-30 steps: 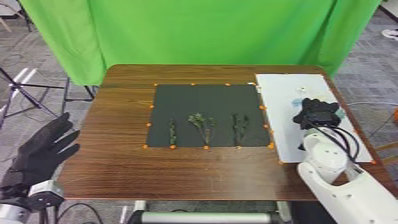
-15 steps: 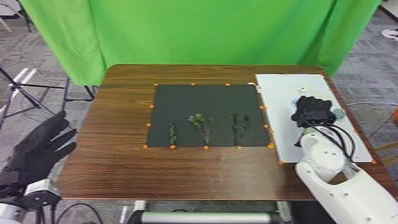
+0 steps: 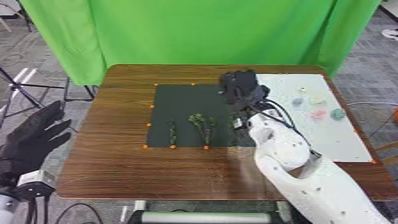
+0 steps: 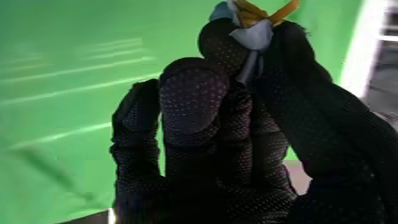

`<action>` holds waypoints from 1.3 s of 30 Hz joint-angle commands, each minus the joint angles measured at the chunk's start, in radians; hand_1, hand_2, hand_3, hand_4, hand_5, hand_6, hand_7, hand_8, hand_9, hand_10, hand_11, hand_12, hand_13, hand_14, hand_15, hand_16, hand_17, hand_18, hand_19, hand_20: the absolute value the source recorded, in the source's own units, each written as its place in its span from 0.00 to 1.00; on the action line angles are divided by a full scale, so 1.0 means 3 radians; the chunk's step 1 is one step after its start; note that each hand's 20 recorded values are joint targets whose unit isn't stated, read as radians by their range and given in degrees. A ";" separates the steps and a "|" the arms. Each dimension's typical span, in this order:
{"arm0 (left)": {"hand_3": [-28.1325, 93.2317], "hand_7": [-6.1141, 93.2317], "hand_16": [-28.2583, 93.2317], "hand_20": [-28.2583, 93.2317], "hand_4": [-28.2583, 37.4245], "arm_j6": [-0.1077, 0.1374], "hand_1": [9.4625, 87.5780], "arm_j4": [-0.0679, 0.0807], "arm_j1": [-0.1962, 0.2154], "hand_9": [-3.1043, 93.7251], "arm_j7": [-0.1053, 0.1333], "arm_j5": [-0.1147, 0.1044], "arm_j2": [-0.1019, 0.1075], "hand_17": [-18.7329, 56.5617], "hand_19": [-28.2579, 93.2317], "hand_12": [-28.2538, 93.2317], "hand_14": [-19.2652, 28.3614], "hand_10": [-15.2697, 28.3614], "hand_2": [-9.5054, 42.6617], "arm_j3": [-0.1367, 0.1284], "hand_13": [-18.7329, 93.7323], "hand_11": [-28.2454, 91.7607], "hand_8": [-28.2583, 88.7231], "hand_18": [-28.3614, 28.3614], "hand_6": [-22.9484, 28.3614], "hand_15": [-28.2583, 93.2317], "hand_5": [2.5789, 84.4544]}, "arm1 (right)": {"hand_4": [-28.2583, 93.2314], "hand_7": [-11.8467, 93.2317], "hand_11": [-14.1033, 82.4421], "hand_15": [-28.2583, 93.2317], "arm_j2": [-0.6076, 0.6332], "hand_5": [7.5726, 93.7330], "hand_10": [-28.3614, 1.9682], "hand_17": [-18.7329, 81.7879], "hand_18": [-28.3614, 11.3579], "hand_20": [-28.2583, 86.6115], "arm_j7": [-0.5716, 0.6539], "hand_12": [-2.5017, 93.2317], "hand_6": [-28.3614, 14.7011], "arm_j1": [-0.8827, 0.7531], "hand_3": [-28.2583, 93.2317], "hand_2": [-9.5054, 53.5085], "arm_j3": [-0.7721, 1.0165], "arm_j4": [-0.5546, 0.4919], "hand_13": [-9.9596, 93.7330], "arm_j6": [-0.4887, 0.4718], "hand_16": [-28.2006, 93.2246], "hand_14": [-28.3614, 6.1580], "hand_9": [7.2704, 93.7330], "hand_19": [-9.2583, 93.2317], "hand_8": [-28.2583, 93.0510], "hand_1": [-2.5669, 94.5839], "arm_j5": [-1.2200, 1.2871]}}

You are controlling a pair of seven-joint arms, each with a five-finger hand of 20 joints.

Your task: Arrange flowers

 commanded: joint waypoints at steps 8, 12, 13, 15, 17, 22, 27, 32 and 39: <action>0.82 0.25 0.29 0.31 0.00 0.0058 0.18 0.0071 -0.0164 0.21 -0.0051 -0.0003 0.0156 0.09 0.52 0.39 0.65 0.55 0.17 0.0111 0.28 0.32 0.16 0.82 0.45 0.36 0.23 | 0.00 0.64 0.37 0.74 -0.0876 0.68 0.77 0.44 0.21 0.71 -0.0260 0.58 0.72 0.0431 0.91 0.00 -0.0981 0.0672 0.82 -0.0365 0.56 0.75 0.89 0.85 0.28 0.53 -0.0423; 0.81 0.25 0.29 0.31 0.00 0.0064 0.18 0.0079 -0.0187 0.21 -0.0075 0.0003 0.0184 0.09 0.52 0.39 0.65 0.55 0.17 0.0133 0.28 0.32 0.16 0.81 0.45 0.35 0.23 | 0.00 0.64 0.37 0.74 -0.0979 0.68 0.77 0.44 0.21 0.71 -0.0257 0.58 0.72 0.0472 0.91 0.00 -0.1066 0.0822 0.82 -0.0440 0.56 0.75 0.89 0.85 0.27 0.53 -0.0525; 0.81 0.25 0.29 0.31 0.00 0.0076 0.18 0.0078 -0.0180 0.21 -0.0066 -0.0001 0.0202 0.09 0.52 0.39 0.65 0.55 0.17 0.0140 0.28 0.32 0.16 0.81 0.45 0.35 0.23 | 0.00 0.64 0.37 0.74 -0.0983 0.68 0.77 0.44 0.21 0.71 -0.0222 0.58 0.72 0.0497 0.91 0.00 -0.1109 0.0843 0.82 -0.0419 0.56 0.75 0.89 0.85 0.27 0.53 -0.0534; 0.81 0.25 0.29 0.31 0.00 0.0070 0.18 0.0084 -0.0189 0.20 -0.0085 -0.0007 0.0211 0.09 0.52 0.39 0.65 0.55 0.17 0.0144 0.27 0.32 0.16 0.81 0.45 0.35 0.23 | 0.00 0.63 0.37 0.74 -0.1023 0.68 0.77 0.44 0.21 0.71 -0.0210 0.58 0.72 0.0518 0.91 0.00 -0.1147 0.0901 0.82 -0.0419 0.56 0.75 0.88 0.85 0.27 0.53 -0.0564; 0.82 0.25 0.29 0.31 0.00 0.0062 0.18 0.0093 -0.0216 0.20 -0.0107 -0.0003 0.0229 0.09 0.52 0.39 0.65 0.55 0.17 0.0156 0.27 0.32 0.16 0.81 0.45 0.35 0.23 | 0.00 0.64 0.36 0.74 -0.1069 0.68 0.77 0.44 0.21 0.71 -0.0183 0.58 0.72 0.0541 0.91 0.00 -0.1186 0.0981 0.82 -0.0383 0.56 0.75 0.88 0.85 0.27 0.53 -0.0629; 0.81 0.25 0.29 0.31 0.00 0.0045 0.18 0.0115 -0.0268 0.20 -0.0156 -0.0006 0.0270 0.09 0.52 0.39 0.64 0.55 0.17 0.0188 0.27 0.32 0.16 0.81 0.45 0.35 0.23 | 0.00 0.64 0.36 0.74 -0.1119 0.68 0.78 0.44 0.22 0.71 -0.0111 0.58 0.72 0.0576 0.90 0.00 -0.1258 0.1092 0.81 -0.0405 0.56 0.75 0.88 0.85 0.27 0.53 -0.0667; 0.81 0.25 0.30 0.31 0.00 0.0024 0.18 0.0132 -0.0309 0.20 -0.0194 0.0033 0.0293 0.09 0.52 0.39 0.64 0.55 0.17 0.0211 0.27 0.32 0.16 0.81 0.45 0.35 0.23 | 0.00 0.63 0.35 0.74 -0.1132 0.66 0.78 0.43 0.22 0.71 -0.0041 0.57 0.73 0.0567 0.91 0.00 -0.1274 0.1122 0.80 -0.0438 0.57 0.76 0.87 0.84 0.27 0.53 -0.0690; 0.82 0.25 0.30 0.31 0.00 0.0023 0.18 0.0143 -0.0326 0.20 -0.0211 0.0030 0.0297 0.09 0.52 0.40 0.64 0.55 0.17 0.0214 0.27 0.32 0.16 0.81 0.45 0.35 0.23 | 0.00 0.62 0.34 0.73 -0.1135 0.65 0.77 0.42 0.21 0.71 -0.0052 0.56 0.73 0.0533 0.91 0.00 -0.1231 0.1084 0.78 -0.0544 0.58 0.78 0.85 0.84 0.26 0.52 -0.0711; 0.81 0.25 0.30 0.31 0.00 0.0013 0.18 0.0142 -0.0329 0.20 -0.0214 0.0032 0.0299 0.09 0.52 0.40 0.64 0.55 0.17 0.0220 0.27 0.32 0.16 0.81 0.45 0.35 0.23 | 0.00 0.47 0.43 0.77 -0.1149 0.58 0.67 0.38 0.20 0.72 -0.0055 0.37 0.68 0.0514 0.93 0.00 -0.1194 0.1063 0.71 -0.0756 0.50 0.68 0.68 0.83 0.17 0.42 -0.0731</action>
